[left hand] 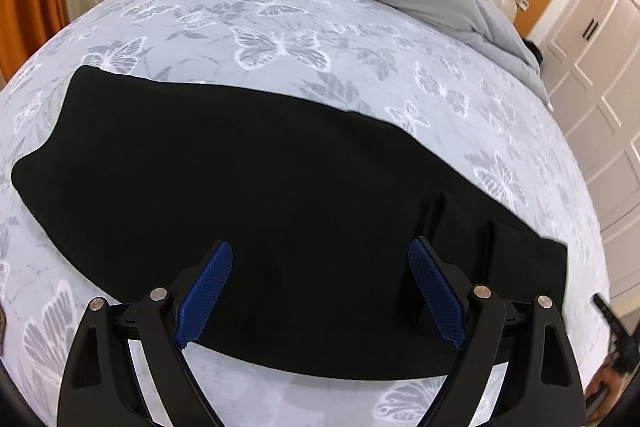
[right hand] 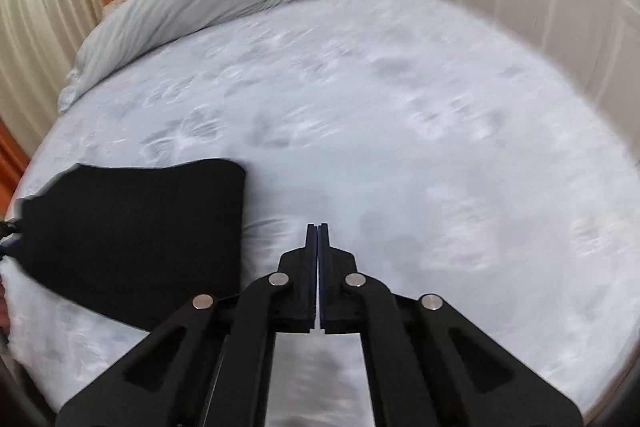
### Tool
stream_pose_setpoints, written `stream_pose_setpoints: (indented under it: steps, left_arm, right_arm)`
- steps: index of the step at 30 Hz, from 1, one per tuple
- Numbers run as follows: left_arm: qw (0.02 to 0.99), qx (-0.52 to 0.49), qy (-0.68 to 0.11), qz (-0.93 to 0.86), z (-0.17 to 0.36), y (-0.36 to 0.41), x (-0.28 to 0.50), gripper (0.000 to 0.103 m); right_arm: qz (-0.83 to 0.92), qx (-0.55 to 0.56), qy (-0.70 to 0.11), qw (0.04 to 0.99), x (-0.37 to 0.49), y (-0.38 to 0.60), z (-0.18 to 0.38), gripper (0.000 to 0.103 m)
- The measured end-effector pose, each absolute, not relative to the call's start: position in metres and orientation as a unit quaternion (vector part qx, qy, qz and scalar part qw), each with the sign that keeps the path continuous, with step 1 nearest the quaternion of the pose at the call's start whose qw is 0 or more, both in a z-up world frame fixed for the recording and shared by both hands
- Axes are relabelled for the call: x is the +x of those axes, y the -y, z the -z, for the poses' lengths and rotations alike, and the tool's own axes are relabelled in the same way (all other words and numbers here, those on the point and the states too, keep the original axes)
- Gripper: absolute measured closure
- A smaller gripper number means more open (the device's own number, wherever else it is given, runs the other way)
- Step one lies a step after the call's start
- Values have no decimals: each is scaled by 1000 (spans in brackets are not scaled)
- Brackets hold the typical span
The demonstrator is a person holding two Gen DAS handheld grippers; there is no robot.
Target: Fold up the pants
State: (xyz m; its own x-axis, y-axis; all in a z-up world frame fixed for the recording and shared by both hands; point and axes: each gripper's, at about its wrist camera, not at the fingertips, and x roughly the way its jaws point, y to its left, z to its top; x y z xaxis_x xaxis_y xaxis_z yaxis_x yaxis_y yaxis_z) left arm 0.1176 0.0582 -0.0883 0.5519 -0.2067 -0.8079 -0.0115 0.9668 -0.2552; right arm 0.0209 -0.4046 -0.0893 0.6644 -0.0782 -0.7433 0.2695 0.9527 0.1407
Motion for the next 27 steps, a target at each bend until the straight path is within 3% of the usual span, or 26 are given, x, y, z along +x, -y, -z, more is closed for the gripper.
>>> stream_pose_setpoints:
  steps: [3, 5, 6, 7, 11, 14, 16, 23, 27]
  left_arm:
    - [874, -110, -471, 54, 90, -52, 118, 16]
    - [874, -111, -470, 55, 90, -50, 116, 16]
    - [875, -110, -469, 55, 89, -50, 115, 16]
    - [876, -106, -468, 55, 89, -49, 114, 16]
    - [874, -105, -471, 60, 89, -53, 112, 16]
    - [874, -112, -469, 55, 88, -64, 112, 16]
    - [873, -120, -470, 51, 87, -74, 113, 16]
    - [877, -141, -457, 35, 77, -114, 106, 16]
    - [876, -135, -463, 21, 80, -134, 103, 16]
  right_arm:
    - [9, 98, -379, 920, 18, 362, 68, 98]
    - [-44, 54, -373, 925, 23, 317, 60, 77]
    - [-77, 36, -376, 923, 29, 289, 60, 47]
    - [-111, 11, -381, 918, 36, 255, 64, 40]
    - [-167, -79, -401, 898, 58, 163, 86, 42]
    - [-173, -82, -420, 887, 77, 142, 101, 56]
    - [-175, -59, -442, 878, 93, 141, 113, 96]
    - [-231, 21, -384, 894, 104, 111, 67, 96]
    - [-214, -67, -439, 870, 111, 71, 111, 75]
